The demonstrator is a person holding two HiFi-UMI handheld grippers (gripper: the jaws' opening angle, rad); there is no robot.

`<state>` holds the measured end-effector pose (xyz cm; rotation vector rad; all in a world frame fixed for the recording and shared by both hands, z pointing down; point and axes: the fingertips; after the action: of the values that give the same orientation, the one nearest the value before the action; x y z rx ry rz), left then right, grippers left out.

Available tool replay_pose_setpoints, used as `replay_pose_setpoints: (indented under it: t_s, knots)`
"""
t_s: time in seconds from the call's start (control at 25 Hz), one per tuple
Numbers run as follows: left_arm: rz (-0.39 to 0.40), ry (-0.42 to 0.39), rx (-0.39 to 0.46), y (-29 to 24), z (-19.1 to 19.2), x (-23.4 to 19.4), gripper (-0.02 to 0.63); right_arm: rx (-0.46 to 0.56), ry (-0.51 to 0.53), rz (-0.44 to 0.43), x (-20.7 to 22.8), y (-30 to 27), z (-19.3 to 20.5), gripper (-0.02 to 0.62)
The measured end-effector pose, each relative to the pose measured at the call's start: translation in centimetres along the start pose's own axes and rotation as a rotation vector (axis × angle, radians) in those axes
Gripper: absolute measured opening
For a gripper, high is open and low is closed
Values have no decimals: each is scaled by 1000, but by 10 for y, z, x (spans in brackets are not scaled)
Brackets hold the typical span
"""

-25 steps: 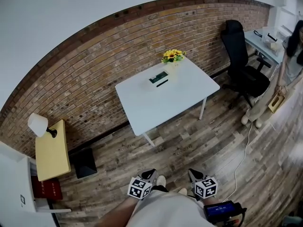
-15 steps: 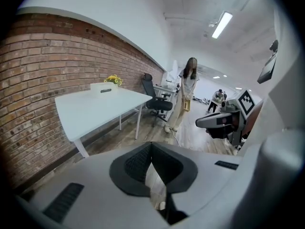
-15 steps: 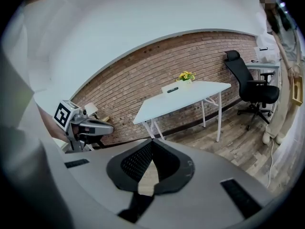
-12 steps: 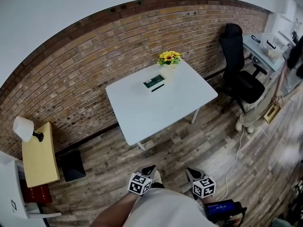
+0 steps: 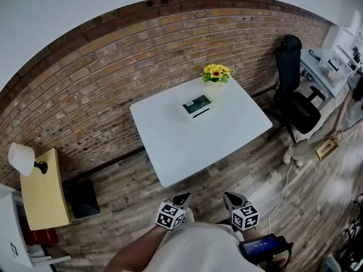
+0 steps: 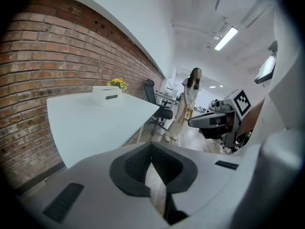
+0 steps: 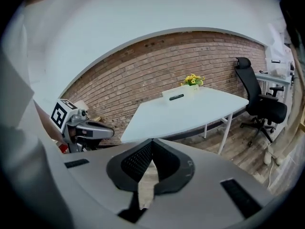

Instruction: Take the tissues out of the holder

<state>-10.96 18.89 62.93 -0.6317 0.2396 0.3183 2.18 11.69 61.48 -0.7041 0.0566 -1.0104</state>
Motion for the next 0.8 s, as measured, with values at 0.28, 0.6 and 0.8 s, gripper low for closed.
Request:
replay_pose_setpoints:
  t_s: [0.28, 0.6, 0.8]
  knots:
    - [-61, 51, -2, 7, -5, -48, 8, -16, 49, -28, -2, -41, -29, 6]
    - [-96, 50, -29, -18, -27, -72, 8, -23, 58, -96, 25, -95, -59, 6]
    - [-132, 60, -15, -46, -69, -89, 8, -22, 81, -175, 45, -135, -94, 6]
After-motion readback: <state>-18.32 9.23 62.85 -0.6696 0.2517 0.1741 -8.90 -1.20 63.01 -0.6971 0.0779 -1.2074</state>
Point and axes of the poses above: the fingertips, and each gripper's own axes: y backward along the fingers, x to its right, z out of its underside, and after that the axes turned 3 degrees about z, right-handed
